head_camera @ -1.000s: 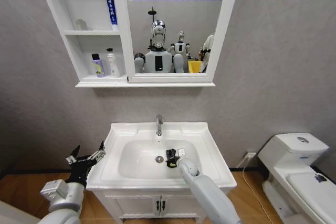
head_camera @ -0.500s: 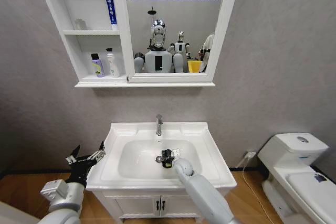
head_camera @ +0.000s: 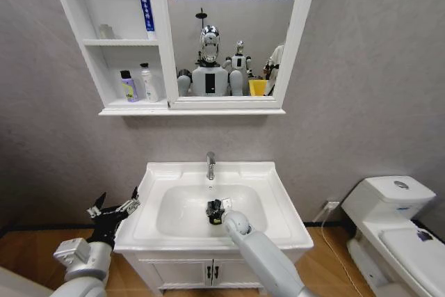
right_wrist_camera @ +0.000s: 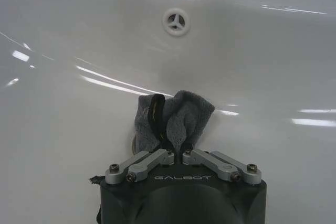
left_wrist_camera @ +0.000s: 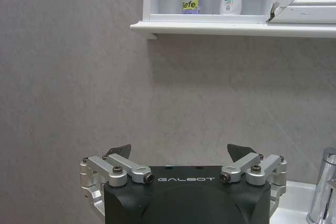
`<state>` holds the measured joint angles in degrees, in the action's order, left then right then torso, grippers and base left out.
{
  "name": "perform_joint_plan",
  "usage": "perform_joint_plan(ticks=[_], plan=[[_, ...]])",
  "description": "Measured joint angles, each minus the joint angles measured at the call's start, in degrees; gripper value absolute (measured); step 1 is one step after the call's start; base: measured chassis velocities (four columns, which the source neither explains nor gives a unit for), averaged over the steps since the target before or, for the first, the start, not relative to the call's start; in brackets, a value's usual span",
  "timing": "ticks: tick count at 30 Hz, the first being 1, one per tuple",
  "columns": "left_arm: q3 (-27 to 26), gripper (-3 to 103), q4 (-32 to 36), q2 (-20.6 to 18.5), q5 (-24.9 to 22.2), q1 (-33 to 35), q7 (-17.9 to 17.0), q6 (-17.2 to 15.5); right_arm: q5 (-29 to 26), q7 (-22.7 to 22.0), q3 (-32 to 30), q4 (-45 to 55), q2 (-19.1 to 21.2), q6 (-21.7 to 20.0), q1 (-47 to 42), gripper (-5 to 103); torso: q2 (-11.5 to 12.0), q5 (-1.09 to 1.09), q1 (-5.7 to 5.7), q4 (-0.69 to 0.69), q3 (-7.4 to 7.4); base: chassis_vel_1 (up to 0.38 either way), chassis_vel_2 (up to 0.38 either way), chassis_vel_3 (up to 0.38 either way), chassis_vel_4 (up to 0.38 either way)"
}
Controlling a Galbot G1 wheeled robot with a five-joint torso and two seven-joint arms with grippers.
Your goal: Move facial cleanser and shampoo from washbasin to cabinet, then wipe washbasin with towel.
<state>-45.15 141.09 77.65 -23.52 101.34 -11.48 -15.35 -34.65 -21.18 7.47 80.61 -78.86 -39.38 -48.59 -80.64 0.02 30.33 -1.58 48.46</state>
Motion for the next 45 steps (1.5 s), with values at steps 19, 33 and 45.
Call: perform_joint_plan(ticks=[19, 33, 45], plan=[[0.0, 100, 0.0, 0.0, 0.0, 0.0, 0.0, 0.0, -0.73, 0.65, 1.01, -0.85, -0.69, 1.22, 1.4, 2, -0.01, -0.01, -0.02, -0.01, -0.01, 0.0, 0.0, 0.0, 0.0], [0.0, 100, 0.0, 0.0, 0.0, 0.0, 0.0, 0.0, 0.32, 2.9, 1.32, -4.99, -3.42, 3.12, 3.05, 2, -0.01, -0.01, -0.02, 0.0, -0.01, 0.0, 0.0, 0.0, 0.0], [0.0, 100, 0.0, 0.0, 0.0, 0.0, 0.0, 0.0, 1.1, 2.43, 0.81, -4.03, -1.99, 3.03, 1.31, 2, -0.03, 0.0, -0.02, 0.0, -0.02, 0.0, 0.0, 0.0, 0.0]])
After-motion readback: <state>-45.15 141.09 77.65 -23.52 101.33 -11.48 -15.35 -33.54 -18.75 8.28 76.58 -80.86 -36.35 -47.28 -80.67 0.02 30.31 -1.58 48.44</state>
